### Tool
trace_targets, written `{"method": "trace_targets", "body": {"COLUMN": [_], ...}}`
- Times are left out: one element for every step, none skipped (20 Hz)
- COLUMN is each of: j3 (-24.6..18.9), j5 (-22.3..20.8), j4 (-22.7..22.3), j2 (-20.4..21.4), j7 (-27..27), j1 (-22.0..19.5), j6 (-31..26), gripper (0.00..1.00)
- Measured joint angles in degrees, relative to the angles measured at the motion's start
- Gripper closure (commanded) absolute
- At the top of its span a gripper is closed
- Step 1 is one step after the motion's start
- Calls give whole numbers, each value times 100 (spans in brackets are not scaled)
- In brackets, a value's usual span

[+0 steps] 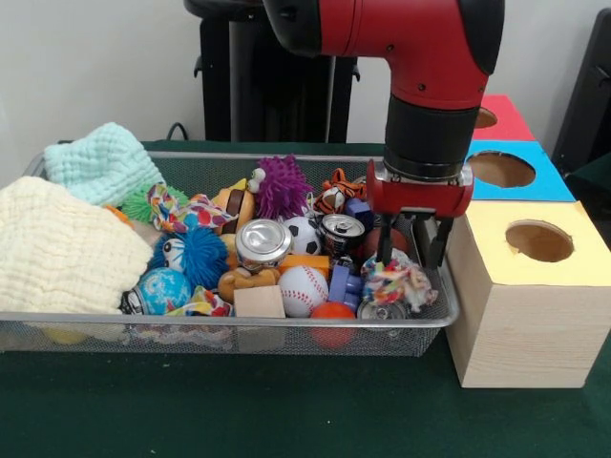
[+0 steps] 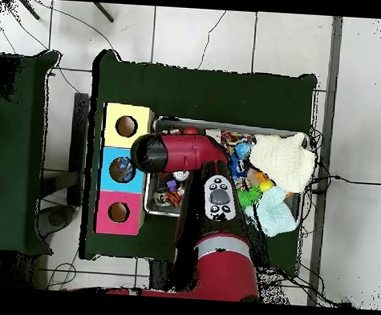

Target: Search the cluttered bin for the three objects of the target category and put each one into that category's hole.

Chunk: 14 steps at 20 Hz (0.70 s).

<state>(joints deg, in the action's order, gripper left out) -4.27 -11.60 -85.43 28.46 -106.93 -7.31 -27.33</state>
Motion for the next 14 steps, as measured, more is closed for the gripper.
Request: {"method": "trace_targets", "body": {"j3": [1,1,2,2,7,11,36,42,49,55,74,118,167,193], "j5": [0,0,0,0,0,0,-4,-4,-4,-4,-2,-2,-1,11], "j4": [-20,-57,-93,-111,-140,-151,-176,-178,-179,-181,-183,-186,-195,-209], "j2": [15,43,73,87,107,114,123,123,123,123,124,129,143,164], "j7": [0,0,0,0,0,0,0,0,0,0,0,0,0,0], "j1": [0,0,0,0,2,3,12,16,19,22,35,68,109,139], "j6": [0,0,0,0,1,0,2,6,9,12,22,30,30,30], "gripper": [0,0,0,0,0,0,100,100,100,100,100,100,100,100]}}
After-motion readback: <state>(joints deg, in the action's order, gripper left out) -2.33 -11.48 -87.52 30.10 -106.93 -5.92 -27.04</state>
